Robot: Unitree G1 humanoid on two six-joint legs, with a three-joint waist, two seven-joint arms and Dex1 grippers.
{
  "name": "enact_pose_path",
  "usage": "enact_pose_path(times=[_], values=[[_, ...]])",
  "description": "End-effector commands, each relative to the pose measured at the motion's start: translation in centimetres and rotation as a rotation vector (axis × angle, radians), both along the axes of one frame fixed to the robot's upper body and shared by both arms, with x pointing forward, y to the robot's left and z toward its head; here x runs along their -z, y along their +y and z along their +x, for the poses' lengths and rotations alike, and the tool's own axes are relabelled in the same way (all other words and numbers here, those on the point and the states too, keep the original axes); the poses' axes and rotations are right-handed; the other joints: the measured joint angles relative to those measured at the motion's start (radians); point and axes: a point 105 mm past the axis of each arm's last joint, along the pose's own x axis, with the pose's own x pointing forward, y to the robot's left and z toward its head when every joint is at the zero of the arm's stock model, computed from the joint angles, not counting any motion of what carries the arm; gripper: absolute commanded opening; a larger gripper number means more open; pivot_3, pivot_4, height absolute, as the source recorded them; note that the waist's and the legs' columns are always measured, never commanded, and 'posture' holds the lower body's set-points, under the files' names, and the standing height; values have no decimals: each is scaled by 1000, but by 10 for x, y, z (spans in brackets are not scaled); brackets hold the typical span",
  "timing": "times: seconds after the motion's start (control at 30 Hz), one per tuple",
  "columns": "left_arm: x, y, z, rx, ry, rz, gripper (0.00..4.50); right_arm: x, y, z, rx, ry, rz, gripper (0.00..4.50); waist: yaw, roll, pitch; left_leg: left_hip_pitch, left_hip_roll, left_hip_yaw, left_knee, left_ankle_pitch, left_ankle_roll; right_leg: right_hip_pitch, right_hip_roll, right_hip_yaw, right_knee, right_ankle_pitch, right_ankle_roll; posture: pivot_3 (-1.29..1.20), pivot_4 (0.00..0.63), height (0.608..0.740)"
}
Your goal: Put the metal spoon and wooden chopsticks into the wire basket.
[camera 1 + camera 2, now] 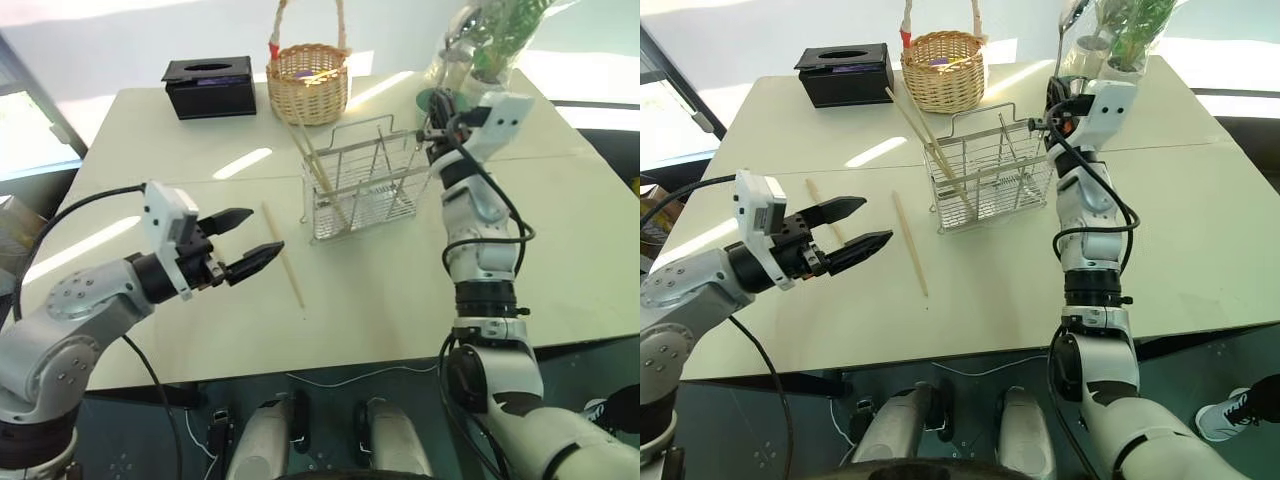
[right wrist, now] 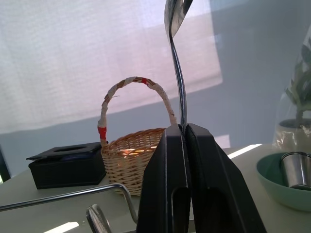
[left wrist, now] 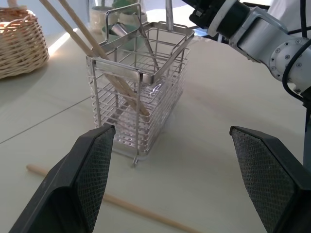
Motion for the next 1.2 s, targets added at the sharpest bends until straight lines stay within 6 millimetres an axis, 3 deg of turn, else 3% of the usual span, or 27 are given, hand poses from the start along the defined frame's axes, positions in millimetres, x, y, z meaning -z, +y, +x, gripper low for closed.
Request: enact_pose_path(times=[0.03,0.23,0.33,0.57,0.73,0.87,0.97,1.07,1.2], values=[[-9,-1,-6,2,-45,9,4006,-10,10,-12,-26,-57,14,23,1,0,0,0,0,0,0,0,0,-1,0,0,0,0,0,0,150,740],[-8,-1,-6,-5,-49,19,4006,2,13,-16,-21,-30,12,23,0,0,0,0,0,1,-2,1,-2,-4,1,2,0,0,-1,0,150,740],[-10,-1,-5,-4,-54,18,4006,4,12,-19,-19,-26,15,953,0,0,0,0,0,1,-6,2,-4,-5,1,3,0,0,-2,0,150,740],[-11,-1,-2,-10,-66,16,4006,3,8,-21,4,-24,4,4448,-1,0,0,1,0,2,-12,5,-8,-5,1,3,0,0,-4,0,150,740],[-12,2,3,-43,-84,8,4006,-7,4,-25,21,-44,-19,4448,1,0,0,1,0,2,-11,5,-8,-4,1,3,0,0,-4,0,150,740],[-7,9,8,-101,-76,-2,4006,-44,-13,-39,53,-108,-84,4448,3,0,0,0,0,2,-11,5,-8,-4,1,3,-1,0,-4,0,150,740],[-2,17,11,-152,-79,14,4006,-57,-24,-48,65,-92,-157,4448,3,0,0,0,0,2,-11,5,-8,-4,0,3,-1,0,-4,0,150,740],[0,18,13,-172,-83,8,4006,-58,-31,-57,36,-30,-236,4448,4,0,0,0,0,2,-11,5,-8,-4,0,3,-1,0,-4,0,150,740],[4,19,16,-198,-85,0,4006,-48,-24,-68,-55,67,-301,4448,3,-1,0,0,0,2,-11,3,-4,-4,-2,3,-2,0,-4,0,150,740]])
